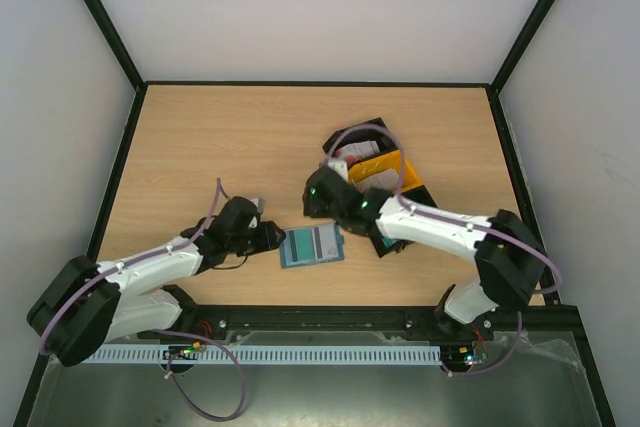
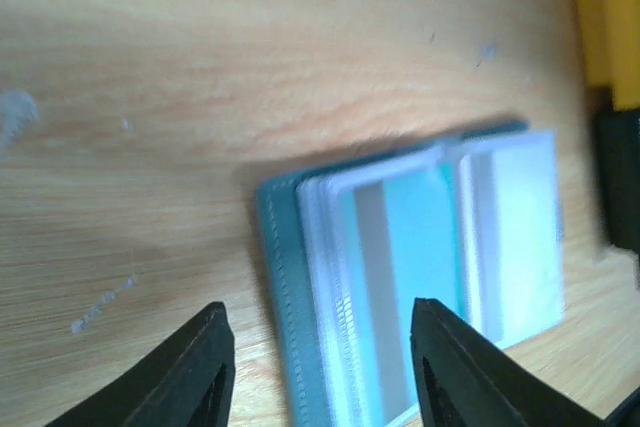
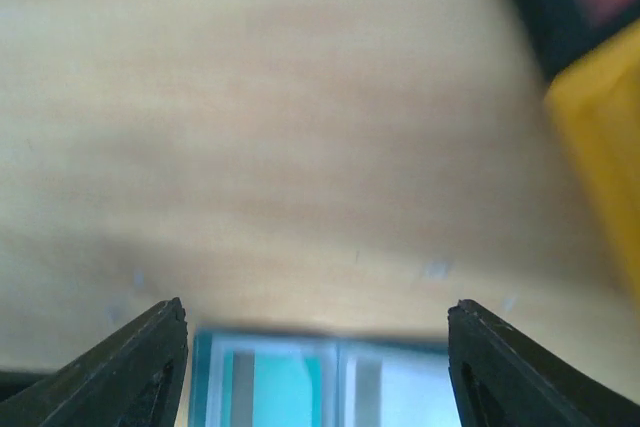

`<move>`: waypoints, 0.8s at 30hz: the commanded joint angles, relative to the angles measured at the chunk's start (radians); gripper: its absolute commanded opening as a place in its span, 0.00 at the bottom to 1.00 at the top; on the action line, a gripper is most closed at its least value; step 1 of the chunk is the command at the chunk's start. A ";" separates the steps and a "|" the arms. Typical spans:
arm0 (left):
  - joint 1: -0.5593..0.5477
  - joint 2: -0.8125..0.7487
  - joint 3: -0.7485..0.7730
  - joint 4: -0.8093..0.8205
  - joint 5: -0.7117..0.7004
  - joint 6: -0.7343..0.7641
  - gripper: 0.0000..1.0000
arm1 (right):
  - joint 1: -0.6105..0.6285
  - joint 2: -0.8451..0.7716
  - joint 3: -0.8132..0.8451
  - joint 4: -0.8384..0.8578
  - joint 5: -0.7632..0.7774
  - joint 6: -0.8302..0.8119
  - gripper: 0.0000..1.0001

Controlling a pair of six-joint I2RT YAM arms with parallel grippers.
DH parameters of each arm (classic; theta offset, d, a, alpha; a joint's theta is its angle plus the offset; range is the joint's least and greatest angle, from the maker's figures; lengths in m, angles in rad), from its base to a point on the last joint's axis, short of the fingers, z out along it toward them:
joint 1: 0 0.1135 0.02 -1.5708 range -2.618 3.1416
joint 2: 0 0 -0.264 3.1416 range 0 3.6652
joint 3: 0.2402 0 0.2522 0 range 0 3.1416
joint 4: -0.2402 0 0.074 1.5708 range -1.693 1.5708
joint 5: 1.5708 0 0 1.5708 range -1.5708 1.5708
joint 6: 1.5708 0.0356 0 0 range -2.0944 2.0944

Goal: Put the credit cards into the card holder

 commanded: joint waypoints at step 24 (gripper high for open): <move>0.147 -0.102 0.177 -0.125 -0.003 0.152 0.70 | -0.589 0.588 0.889 -0.532 -0.275 -0.745 0.46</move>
